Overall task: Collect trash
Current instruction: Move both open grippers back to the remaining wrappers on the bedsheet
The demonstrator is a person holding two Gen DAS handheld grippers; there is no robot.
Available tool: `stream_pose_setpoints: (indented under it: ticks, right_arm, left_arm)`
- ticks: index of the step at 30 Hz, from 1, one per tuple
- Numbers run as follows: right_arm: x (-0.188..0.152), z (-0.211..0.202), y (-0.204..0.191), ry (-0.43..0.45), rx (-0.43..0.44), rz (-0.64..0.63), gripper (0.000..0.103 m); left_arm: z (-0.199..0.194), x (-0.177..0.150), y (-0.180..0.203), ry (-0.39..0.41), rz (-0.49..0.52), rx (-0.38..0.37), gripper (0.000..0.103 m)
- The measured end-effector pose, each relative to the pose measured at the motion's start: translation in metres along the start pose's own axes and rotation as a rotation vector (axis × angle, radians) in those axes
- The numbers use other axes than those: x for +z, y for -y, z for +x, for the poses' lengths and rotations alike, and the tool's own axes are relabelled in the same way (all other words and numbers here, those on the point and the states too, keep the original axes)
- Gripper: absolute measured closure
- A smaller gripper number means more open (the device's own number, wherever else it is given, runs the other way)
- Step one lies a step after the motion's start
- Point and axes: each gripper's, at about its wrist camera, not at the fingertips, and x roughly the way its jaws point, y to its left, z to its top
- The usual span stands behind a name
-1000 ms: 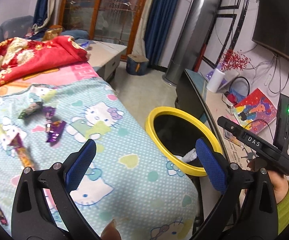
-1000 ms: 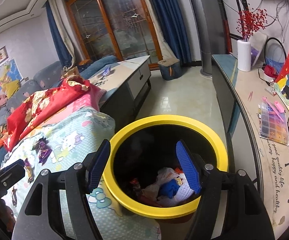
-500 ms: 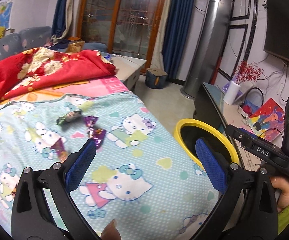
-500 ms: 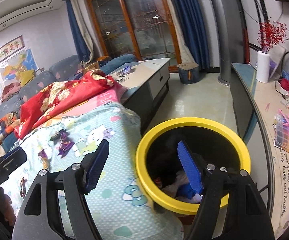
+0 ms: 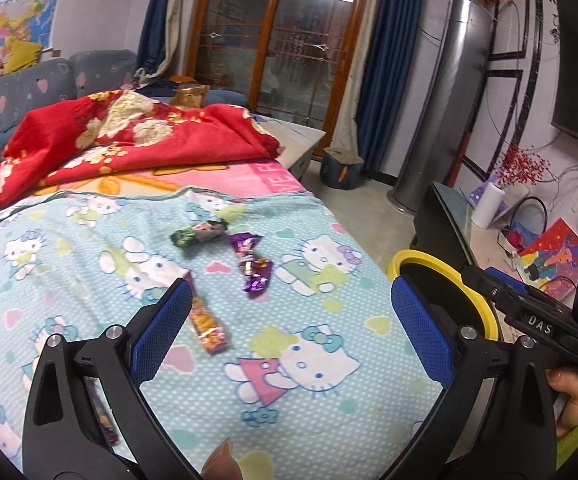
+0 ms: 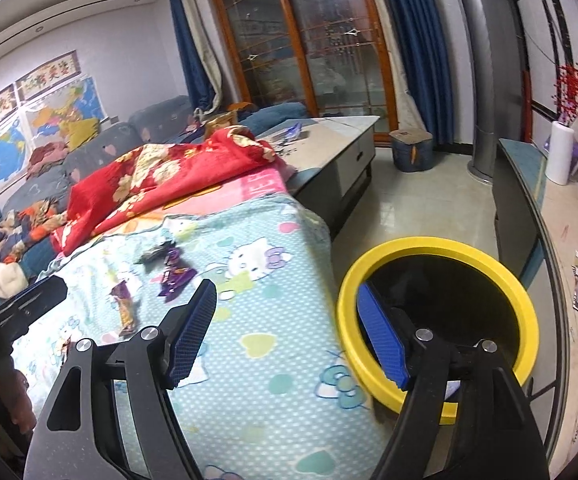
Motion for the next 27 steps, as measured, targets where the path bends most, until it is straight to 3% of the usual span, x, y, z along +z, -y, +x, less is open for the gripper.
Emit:
stream_pose_setpoints:
  ticks: [27]
  right_arm:
    - [-0.007, 0.028, -0.115, -0.066, 0.179, -0.215, 0.032]
  left_arm:
    - [-0.035, -0.003, -0.09, 0.053, -0.146, 0.149, 0.011]
